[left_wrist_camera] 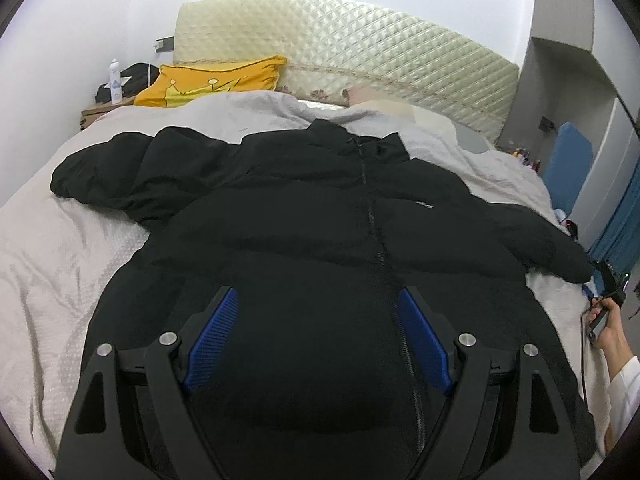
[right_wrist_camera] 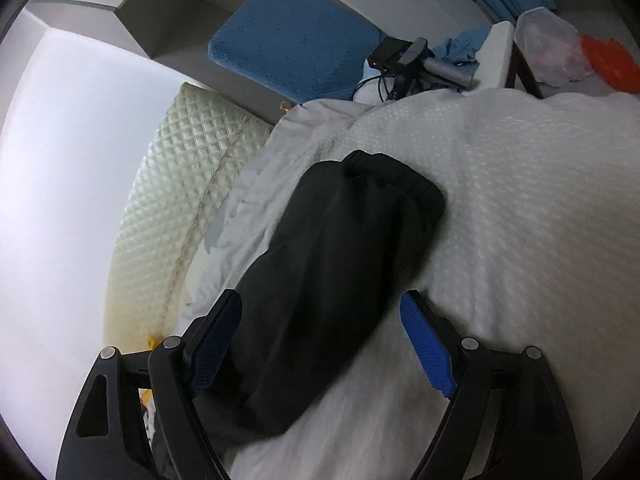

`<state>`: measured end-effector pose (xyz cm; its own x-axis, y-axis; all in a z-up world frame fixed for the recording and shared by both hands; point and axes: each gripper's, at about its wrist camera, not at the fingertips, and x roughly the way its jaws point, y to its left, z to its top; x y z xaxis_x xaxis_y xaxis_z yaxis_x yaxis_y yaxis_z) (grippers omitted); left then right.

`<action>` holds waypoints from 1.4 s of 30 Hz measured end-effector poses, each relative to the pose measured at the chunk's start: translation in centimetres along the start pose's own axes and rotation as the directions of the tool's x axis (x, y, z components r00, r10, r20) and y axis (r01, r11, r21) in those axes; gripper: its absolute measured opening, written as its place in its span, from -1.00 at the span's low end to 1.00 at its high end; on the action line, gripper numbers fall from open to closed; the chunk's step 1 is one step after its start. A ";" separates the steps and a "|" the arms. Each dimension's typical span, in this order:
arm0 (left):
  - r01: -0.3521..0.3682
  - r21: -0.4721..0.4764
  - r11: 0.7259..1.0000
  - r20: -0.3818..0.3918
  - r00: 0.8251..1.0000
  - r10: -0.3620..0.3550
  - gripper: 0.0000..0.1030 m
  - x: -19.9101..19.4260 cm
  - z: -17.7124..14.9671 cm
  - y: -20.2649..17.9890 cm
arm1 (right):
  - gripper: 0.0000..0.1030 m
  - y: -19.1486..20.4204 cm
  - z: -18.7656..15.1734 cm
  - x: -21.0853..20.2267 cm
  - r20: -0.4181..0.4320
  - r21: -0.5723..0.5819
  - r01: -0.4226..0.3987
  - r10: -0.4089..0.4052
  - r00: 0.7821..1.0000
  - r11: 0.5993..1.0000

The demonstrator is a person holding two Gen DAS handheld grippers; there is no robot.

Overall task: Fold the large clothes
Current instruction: 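Reach the right gripper to a sleeve cuff and close on it, then lift the held sleeve with the right gripper and carry it across the body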

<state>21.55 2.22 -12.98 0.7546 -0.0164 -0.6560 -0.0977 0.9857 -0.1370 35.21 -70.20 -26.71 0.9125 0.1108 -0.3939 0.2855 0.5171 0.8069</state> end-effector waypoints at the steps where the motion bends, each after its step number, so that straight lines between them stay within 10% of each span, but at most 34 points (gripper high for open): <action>1: -0.010 0.003 1.000 -0.002 1.000 0.010 0.60 0.4 0.1 0.0 | 0.58 0.3 0.3 0.5 0.024 -0.022 -0.012 0.013 1.000 1.000; 7: -0.043 -0.007 0.999 -0.018 0.999 0.042 0.60 2.0 0.2 0.2 | 0.49 0.1 1.6 2.6 0.063 -0.048 -0.024 0.027 0.998 0.999; 14: -0.069 0.041 0.997 -0.005 0.998 0.070 0.60 1.9 -0.2 0.1 | -0.79 0.1 2.1 2.8 0.083 -0.058 0.015 -0.010 0.997 0.998; 29: -0.052 0.096 0.994 -0.025 0.998 0.055 0.60 -0.1 0.1 1.1 | -0.93 12.7 5.5 -7.6 0.226 -0.284 0.163 -0.099 0.969 0.945; 42: -0.033 0.145 0.989 -0.031 0.999 0.037 0.60 -3.2 1.8 3.9 | -0.93 28.3 2.0 -14.8 0.295 -0.443 0.195 -0.063 0.954 0.875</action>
<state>19.87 6.39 -10.07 0.7298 0.0154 -0.6835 -0.0271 0.9996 -0.0065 30.35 -58.88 2.87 0.9383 -0.1772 -0.2970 0.2980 0.8500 0.4344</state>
